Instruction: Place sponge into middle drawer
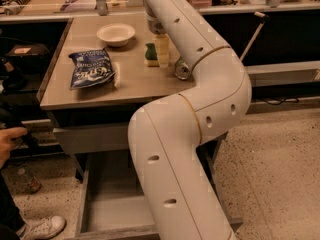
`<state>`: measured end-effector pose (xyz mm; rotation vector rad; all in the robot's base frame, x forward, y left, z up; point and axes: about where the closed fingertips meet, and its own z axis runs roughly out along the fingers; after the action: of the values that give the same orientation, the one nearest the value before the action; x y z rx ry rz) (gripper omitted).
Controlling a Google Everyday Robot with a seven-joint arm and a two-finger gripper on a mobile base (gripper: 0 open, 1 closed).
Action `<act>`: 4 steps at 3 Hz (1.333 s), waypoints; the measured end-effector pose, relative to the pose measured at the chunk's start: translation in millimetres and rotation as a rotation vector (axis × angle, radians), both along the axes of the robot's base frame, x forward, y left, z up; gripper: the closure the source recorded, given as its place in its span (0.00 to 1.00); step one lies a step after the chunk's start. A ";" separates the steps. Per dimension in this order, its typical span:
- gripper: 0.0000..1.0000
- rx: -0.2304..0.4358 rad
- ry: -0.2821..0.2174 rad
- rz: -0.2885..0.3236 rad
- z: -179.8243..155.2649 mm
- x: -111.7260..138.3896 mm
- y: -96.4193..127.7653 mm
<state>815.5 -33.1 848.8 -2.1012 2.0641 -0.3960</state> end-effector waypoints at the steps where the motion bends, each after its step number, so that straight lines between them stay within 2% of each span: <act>1: 0.00 -0.007 0.014 0.052 1.7 -3.5 17.9; 2: 0.00 -0.007 0.014 0.052 1.5 -3.4 18.1; 4: 0.00 -0.023 0.049 0.095 -32.5 4.1 36.1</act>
Offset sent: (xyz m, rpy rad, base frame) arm 0.0275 0.0237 0.0397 -0.0401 0.1279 0.0714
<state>819.6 3.1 816.3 -2.2336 1.9849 -0.3605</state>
